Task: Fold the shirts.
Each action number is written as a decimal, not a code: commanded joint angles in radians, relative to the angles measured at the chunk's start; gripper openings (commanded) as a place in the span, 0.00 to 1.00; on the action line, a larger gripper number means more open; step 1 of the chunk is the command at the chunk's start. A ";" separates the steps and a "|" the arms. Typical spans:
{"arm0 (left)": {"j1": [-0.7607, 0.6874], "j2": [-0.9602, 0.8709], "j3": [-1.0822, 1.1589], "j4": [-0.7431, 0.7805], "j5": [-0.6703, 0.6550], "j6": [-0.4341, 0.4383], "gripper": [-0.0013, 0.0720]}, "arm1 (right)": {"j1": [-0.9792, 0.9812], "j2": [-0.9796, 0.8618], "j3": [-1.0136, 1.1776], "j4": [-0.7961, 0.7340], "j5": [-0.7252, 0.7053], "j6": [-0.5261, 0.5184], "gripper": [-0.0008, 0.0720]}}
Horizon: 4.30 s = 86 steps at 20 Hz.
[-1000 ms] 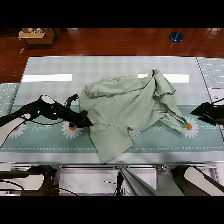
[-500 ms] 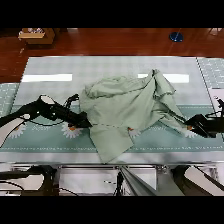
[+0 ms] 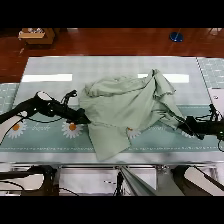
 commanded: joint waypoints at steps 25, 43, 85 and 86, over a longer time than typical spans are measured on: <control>0.216 1.015 1.174 0.453 -0.094 -0.282 0.05 | 0.018 0.477 1.679 -0.006 0.401 0.363 0.04; 0.223 0.552 0.507 0.309 -0.109 -0.200 0.05 | 0.374 0.190 0.774 -0.180 0.482 0.290 0.04; 0.105 -0.090 0.523 0.339 -0.037 -0.262 0.73 | 0.393 -0.350 0.806 -0.210 0.244 0.174 0.61; 0.134 -0.076 0.540 0.352 -0.107 -0.236 0.74 | 0.381 -0.333 0.830 -0.245 0.307 0.156 0.61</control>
